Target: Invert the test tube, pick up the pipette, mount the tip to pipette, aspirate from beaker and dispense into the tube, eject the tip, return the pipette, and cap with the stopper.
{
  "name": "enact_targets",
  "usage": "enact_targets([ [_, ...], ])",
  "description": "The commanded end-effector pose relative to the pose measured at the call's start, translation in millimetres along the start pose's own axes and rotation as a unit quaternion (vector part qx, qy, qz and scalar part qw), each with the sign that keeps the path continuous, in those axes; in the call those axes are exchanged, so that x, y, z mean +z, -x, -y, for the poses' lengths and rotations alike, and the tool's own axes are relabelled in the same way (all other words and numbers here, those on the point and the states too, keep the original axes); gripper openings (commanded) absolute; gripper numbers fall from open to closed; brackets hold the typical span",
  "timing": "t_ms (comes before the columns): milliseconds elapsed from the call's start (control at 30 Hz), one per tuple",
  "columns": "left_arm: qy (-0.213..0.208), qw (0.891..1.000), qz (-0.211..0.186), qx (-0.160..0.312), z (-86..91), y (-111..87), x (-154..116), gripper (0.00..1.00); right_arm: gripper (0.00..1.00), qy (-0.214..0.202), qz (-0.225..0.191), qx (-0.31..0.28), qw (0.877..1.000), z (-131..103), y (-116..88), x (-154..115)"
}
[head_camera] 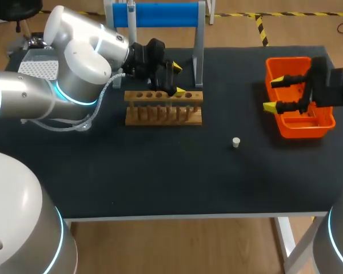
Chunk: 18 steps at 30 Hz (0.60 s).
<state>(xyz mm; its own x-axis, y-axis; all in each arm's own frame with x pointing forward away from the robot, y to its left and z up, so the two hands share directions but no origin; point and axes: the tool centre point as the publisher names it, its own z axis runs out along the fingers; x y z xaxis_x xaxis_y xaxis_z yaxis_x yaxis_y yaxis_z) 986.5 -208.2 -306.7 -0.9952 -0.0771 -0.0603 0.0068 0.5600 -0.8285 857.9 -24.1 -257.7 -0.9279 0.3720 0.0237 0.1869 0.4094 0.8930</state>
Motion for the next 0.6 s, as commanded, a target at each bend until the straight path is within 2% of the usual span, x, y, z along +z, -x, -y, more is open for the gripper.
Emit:
enact_targets([
  [33,0.000,1.000,-0.001,0.000,-0.2,1.1,0.4,1.00,1.00,-0.012,0.019,-0.006,1.000,11.8,-13.0,17.8],
  [600,0.000,1.000,-0.001,0.000,-0.2,1.1,0.4,1.00,1.00,-0.049,0.051,-0.008,0.997,74.7,-36.8,59.9],
])
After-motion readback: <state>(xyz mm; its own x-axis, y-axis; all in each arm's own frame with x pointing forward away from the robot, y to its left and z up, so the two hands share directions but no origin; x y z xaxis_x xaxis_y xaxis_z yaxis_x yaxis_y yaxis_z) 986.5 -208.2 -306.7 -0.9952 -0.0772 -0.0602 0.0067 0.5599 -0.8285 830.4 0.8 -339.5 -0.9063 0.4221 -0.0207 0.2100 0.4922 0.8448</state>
